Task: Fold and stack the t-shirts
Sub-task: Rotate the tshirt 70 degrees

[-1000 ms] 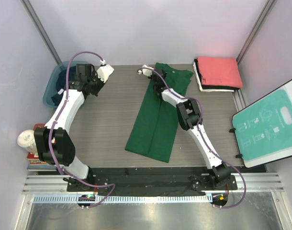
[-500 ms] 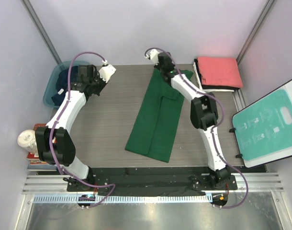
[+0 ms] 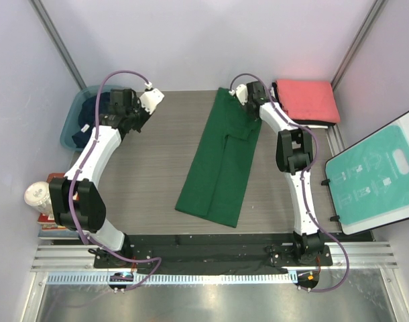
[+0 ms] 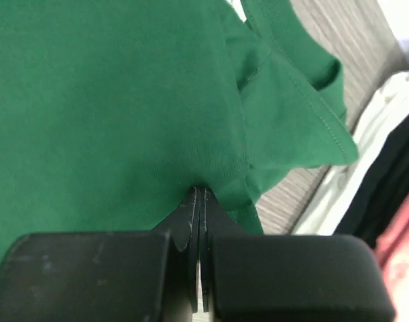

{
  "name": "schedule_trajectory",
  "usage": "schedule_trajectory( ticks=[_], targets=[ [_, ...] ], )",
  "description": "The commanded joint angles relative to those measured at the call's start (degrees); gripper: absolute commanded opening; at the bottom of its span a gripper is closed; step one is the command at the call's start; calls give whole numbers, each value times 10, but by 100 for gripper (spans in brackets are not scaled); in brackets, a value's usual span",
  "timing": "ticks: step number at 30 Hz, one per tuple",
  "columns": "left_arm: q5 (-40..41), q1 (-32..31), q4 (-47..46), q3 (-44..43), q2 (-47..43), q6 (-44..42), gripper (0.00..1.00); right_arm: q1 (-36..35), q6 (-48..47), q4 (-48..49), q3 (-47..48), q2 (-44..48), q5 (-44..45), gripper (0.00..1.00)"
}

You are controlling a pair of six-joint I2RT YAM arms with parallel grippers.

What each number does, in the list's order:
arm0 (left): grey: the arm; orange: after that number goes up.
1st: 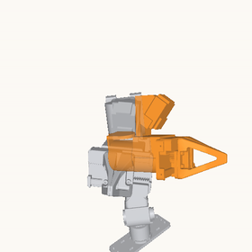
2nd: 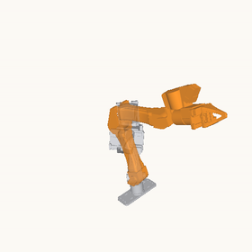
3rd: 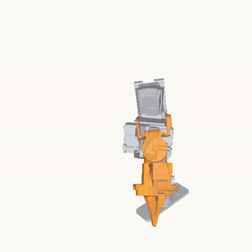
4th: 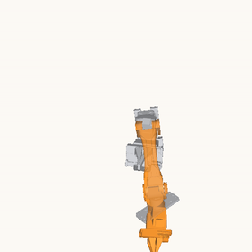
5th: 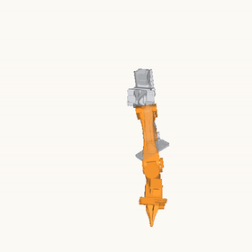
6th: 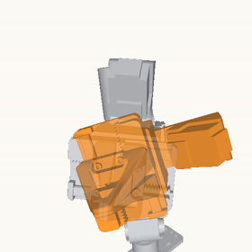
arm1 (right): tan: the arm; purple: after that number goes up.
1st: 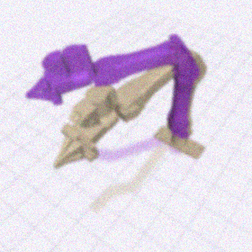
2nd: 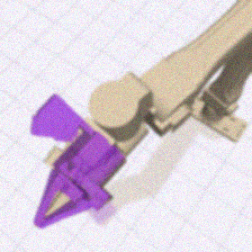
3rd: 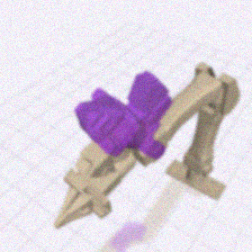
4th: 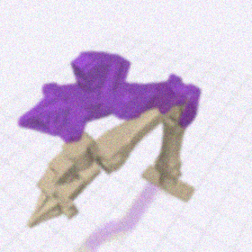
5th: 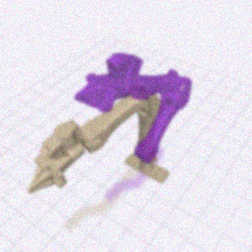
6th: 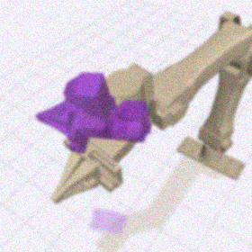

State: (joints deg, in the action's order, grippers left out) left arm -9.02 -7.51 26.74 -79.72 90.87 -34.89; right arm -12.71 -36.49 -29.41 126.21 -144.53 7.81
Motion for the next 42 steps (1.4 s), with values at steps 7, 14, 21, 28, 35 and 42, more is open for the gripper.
schedule_trajectory(
  ticks=[7, 14, 21, 28, 35, 42],
  targets=[
    [6, -2, 7, -55, 20, -8, 0, -22, 6, -7, 50, -38, -4, 1],
    [10, -4, 12, -72, 33, -14, 0, -14, -49, 56, 68, -101, 125, 1],
    [0, -4, 9, -45, 26, -16, 0, -10, -165, 224, 69, -158, 224, 1],
    [-62, -4, 18, -12, 12, -54, 0, -21, -48, 298, -32, 21, 166, 16],
    [-169, -44, 32, 61, -16, -226, 12, -67, -52, 182, -319, 335, 27, 76],
    [-200, -159, 52, 135, -17, -346, 40, -115, -169, 6, -570, 576, -58, 77]
  ],
)
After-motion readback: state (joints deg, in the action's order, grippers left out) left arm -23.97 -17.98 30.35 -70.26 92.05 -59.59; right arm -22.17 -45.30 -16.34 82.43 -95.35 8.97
